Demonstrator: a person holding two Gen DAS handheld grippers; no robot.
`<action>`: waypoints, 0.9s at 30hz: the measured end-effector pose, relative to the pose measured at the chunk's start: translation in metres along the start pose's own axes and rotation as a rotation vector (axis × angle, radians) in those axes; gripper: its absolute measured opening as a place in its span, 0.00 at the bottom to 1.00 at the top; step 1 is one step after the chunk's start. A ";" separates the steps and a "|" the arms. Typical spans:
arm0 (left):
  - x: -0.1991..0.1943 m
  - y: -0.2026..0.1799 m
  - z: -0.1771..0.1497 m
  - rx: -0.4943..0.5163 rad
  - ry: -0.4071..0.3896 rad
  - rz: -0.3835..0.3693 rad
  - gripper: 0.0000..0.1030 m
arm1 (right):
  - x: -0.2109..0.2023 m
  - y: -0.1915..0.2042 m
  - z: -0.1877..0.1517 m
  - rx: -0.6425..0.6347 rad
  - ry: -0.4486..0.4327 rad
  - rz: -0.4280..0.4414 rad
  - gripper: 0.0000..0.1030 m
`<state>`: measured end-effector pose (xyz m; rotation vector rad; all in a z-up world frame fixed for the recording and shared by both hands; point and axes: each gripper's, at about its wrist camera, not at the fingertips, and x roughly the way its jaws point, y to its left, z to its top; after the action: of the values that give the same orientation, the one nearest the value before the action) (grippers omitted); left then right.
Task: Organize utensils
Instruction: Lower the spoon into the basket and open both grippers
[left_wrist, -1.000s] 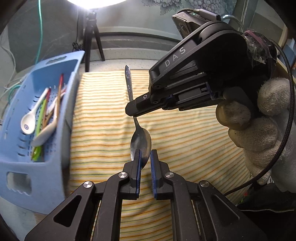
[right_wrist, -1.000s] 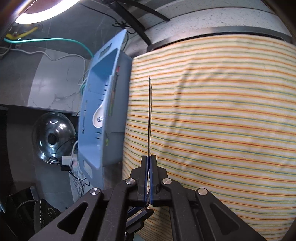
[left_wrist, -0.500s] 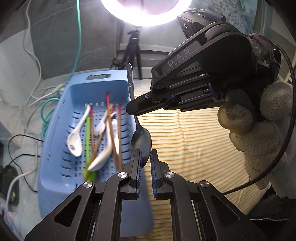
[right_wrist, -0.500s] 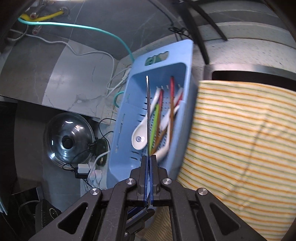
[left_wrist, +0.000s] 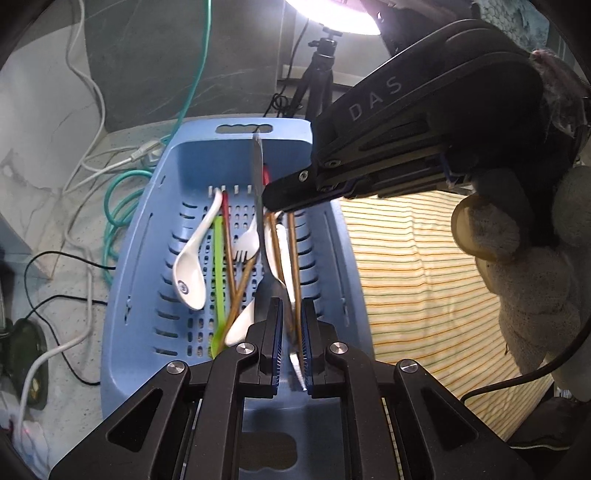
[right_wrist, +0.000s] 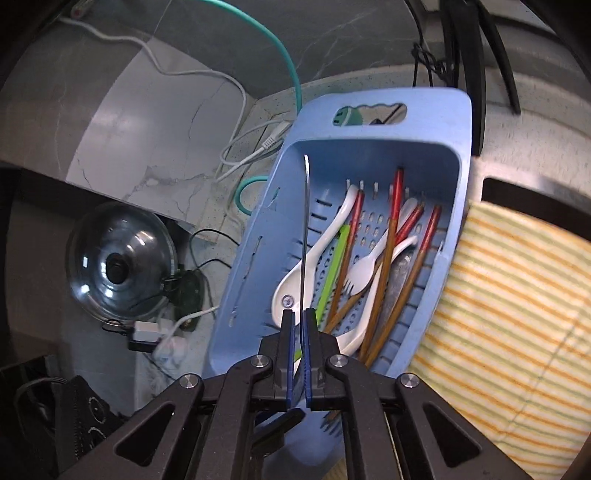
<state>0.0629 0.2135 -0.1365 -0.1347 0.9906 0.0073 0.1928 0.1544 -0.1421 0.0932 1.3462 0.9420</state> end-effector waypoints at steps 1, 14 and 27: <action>0.000 0.002 0.000 -0.011 0.005 0.006 0.17 | -0.001 0.002 0.002 -0.015 -0.009 -0.015 0.15; -0.018 0.009 -0.005 -0.096 -0.011 0.072 0.59 | -0.025 0.011 0.003 -0.176 -0.134 -0.185 0.60; -0.052 -0.008 -0.011 -0.168 -0.053 0.128 0.69 | -0.063 0.005 -0.022 -0.236 -0.202 -0.236 0.60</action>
<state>0.0259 0.2072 -0.0984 -0.2234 0.9433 0.2105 0.1765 0.1086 -0.0961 -0.1454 1.0275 0.8599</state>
